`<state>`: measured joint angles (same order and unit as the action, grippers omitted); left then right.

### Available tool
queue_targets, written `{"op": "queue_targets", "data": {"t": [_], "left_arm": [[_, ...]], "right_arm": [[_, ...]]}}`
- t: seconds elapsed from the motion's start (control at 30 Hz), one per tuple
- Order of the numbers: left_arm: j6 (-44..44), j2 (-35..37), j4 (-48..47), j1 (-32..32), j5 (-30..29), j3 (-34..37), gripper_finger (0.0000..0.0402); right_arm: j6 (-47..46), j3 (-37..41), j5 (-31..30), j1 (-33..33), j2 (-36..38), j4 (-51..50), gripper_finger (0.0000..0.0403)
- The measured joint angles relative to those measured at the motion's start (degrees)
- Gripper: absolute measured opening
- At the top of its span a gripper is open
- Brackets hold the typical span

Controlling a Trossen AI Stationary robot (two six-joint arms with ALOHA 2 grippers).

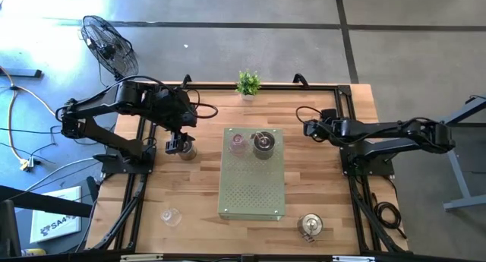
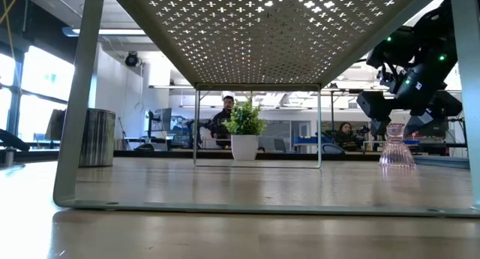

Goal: Pick & Place candle stick holders
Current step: Put the pink transparent candle holder on the shelf

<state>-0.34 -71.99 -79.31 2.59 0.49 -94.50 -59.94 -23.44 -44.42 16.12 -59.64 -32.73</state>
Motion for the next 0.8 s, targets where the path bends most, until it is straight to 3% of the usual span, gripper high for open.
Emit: {"op": "queue_targets", "data": {"t": [0.23, 0.47, 0.53, 0.67, 0.8], "left_arm": [[0.0, 0.0, 0.0, 0.0, 0.0, 0.0, 0.0221], [0.0, 0.0, 0.0, 0.0, 0.0, 0.0, 0.0221], [0.0, 0.0, 0.0, 0.0, 0.0, 0.0, 0.0221], [0.0, 0.0, 0.0, 0.0, 0.0, 0.0, 0.0221], [0.0, 0.0, 0.0, 0.0, 0.0, 0.0, 0.0221]], "right_arm": [[0.1, 0.0, 2.0, 0.0, 0.0, -1.4, 0.0262], [3.6, 0.0, 2.4, -0.1, 0.0, -0.7, 0.0119], [5.3, 0.0, 2.2, -0.7, 0.0, 0.0, 0.0109], [6.8, -0.1, 0.1, -2.4, 0.0, 1.0, 0.0009], [6.9, -0.1, -1.6, -3.5, 0.0, 0.9, 0.0002]]}}
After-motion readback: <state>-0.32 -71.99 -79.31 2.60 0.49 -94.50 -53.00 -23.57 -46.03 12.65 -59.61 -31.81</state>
